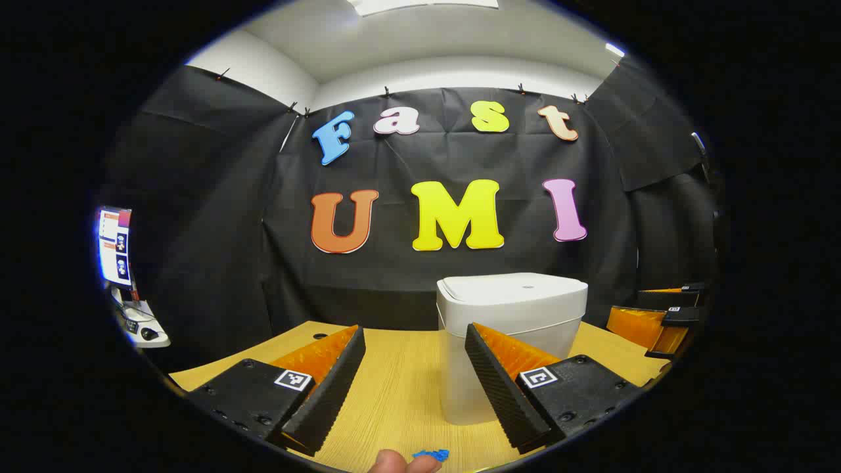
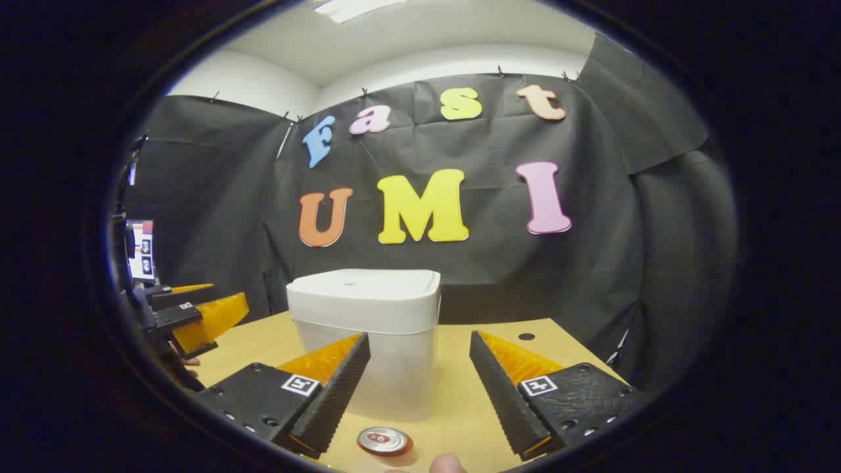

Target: Press the lid of the desktop garbage bin to open it, pick up the crumpled paper on the desktop and throw it into the bin, then pick up the pop can on the desktop and drop it into the bin, and finally close the garbage bin lid.

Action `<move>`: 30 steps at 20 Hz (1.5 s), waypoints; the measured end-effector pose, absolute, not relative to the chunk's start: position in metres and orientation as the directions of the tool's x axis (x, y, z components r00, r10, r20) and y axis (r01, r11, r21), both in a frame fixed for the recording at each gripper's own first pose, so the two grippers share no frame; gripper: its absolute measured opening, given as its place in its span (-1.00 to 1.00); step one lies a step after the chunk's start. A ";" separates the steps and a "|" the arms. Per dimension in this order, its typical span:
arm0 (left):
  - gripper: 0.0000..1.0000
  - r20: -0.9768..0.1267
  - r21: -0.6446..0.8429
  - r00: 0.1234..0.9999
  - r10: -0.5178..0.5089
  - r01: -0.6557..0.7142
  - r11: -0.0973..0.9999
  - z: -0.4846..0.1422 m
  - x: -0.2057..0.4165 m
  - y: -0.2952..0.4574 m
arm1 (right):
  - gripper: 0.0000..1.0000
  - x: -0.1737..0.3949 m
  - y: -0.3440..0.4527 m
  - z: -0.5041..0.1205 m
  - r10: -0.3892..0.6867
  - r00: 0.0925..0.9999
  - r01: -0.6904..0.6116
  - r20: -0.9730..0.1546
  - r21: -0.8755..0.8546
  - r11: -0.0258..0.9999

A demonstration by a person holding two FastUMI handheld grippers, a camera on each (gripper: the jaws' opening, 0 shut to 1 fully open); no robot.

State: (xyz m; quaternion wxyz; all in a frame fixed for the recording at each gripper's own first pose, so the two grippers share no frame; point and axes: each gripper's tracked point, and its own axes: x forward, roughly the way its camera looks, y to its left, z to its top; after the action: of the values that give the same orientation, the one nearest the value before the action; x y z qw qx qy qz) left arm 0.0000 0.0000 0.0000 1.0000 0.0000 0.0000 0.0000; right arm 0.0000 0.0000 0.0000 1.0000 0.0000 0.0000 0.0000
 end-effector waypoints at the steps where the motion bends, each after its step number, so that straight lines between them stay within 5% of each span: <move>1: 0.97 0.005 0.007 1.000 0.006 -0.006 1.000 0.002 -0.001 0.002 | 0.90 0.002 -0.003 0.000 -0.007 1.000 0.007 -0.005 -0.010 1.000; 22: 0.97 -0.017 -0.030 0.999 -0.045 0.044 0.999 -0.009 -0.003 -0.012 | 0.88 -0.006 -0.011 0.012 -0.023 1.000 0.023 0.010 0.003 1.000; 30: 0.97 -0.031 -0.025 0.998 -0.054 0.054 0.998 -0.017 -0.009 -0.013 | 0.87 -0.001 0.009 0.023 0.049 0.999 -0.048 -0.004 0.022 0.999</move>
State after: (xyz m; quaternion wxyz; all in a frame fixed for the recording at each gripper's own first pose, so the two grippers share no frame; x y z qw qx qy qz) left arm -0.0088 -0.0132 -0.0167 0.9994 -0.0120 0.0160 -0.0270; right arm -0.0011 0.0093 0.0234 0.9996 0.0108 0.0020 0.0243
